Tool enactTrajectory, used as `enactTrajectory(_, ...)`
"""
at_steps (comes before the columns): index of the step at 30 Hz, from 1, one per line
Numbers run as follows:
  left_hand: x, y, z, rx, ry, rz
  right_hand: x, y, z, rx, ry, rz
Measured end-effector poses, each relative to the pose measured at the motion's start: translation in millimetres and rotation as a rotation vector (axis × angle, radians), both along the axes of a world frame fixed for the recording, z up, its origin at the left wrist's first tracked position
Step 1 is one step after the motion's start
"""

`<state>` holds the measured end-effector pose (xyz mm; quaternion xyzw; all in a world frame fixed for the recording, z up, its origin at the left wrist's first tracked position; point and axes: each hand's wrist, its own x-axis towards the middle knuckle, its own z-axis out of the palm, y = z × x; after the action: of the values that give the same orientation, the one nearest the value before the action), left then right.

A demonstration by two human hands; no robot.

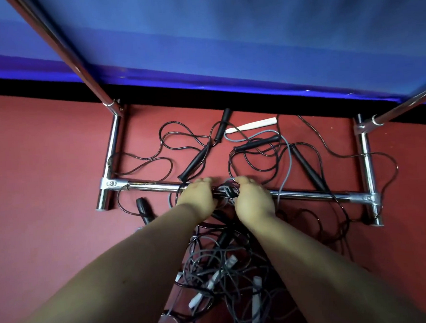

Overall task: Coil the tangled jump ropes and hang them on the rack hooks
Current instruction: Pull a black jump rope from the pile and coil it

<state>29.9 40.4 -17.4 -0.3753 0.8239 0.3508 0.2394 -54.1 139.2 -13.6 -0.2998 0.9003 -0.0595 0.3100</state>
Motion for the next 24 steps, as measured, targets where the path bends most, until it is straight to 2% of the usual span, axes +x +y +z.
enactTrajectory(6,4,0,8,-0.106,-0.085,-0.118,-1,10,12,-0.064,-0.148,-0.023)
enactTrajectory(12,2,-4,74,-0.053,0.010,-0.189,-24,32,82,-0.101,-0.134,0.006)
enactTrajectory(17,-1,4,162,-0.065,0.220,-0.108,-31,50,165,-0.247,-0.124,-0.075)
enactTrajectory(21,15,19,232,0.022,0.425,0.045,-19,73,231,-0.377,-0.144,-0.129)
enactTrajectory(24,34,42,285,0.183,0.616,0.220,2,97,268,-0.409,-0.155,-0.117)
